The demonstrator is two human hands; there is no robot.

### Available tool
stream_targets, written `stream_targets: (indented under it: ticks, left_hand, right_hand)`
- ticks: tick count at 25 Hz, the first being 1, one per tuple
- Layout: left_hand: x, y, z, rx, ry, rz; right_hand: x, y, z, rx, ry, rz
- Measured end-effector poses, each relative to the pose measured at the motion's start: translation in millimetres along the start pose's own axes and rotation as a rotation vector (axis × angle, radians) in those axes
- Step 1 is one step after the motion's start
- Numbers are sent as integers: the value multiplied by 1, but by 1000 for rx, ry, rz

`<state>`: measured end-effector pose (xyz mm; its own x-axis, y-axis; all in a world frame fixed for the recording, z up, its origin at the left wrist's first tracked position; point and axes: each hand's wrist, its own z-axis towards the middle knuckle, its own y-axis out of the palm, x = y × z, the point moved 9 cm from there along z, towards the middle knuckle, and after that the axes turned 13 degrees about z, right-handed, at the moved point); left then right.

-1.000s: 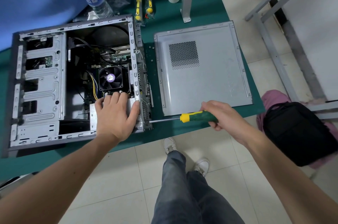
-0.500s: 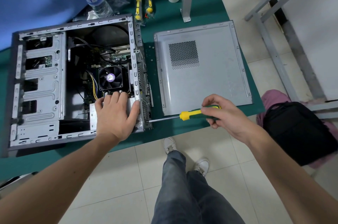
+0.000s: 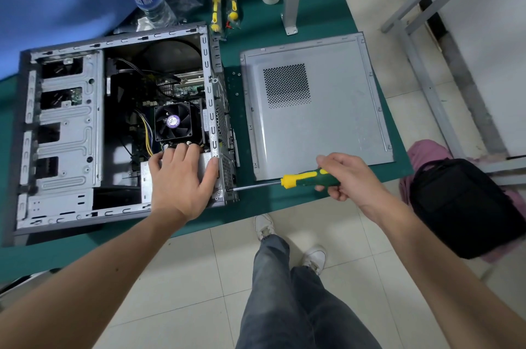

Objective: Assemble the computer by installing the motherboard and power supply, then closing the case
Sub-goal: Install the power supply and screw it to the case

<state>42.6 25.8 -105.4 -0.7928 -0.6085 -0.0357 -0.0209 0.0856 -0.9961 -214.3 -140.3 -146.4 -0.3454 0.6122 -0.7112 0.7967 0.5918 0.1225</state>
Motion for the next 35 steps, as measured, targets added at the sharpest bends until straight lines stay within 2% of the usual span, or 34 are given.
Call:
stream_targets:
  ticks: [2, 6, 7, 10, 14, 20, 23, 29, 31, 35]
  left_hand:
    - [0, 0, 0, -4, -1, 8]
    - [0, -1, 0, 1, -2, 10]
    - [0, -1, 0, 2, -1, 9]
    - [0, -1, 0, -2, 0, 8]
    - [0, -2, 0, -2, 5, 10]
    - [0, 0, 0, 0, 3, 13]
    - [1, 1, 0, -4, 6, 21]
    - [-1, 1, 0, 9, 6, 24]
    - [0, 1, 0, 14, 9, 17]
    - [0, 1, 0, 18, 10, 15]
  right_hand:
    - [3, -1, 1, 20, 4, -58]
    - [6, 3, 2, -86, 13, 229]
    - [4, 1, 2, -86, -5, 232]
    - [-1, -7, 3, -3, -34, 42]
    - [9, -5, 3, 2, 54, -155]
    - [9, 0, 1, -180, -6, 119]
    - [1, -6, 5, -141, -35, 54]
    - [11, -2, 5, -136, 121, -175]
    - [17, 0, 3, -147, 129, -125]
    - [10, 0, 3, -175, 5, 49]
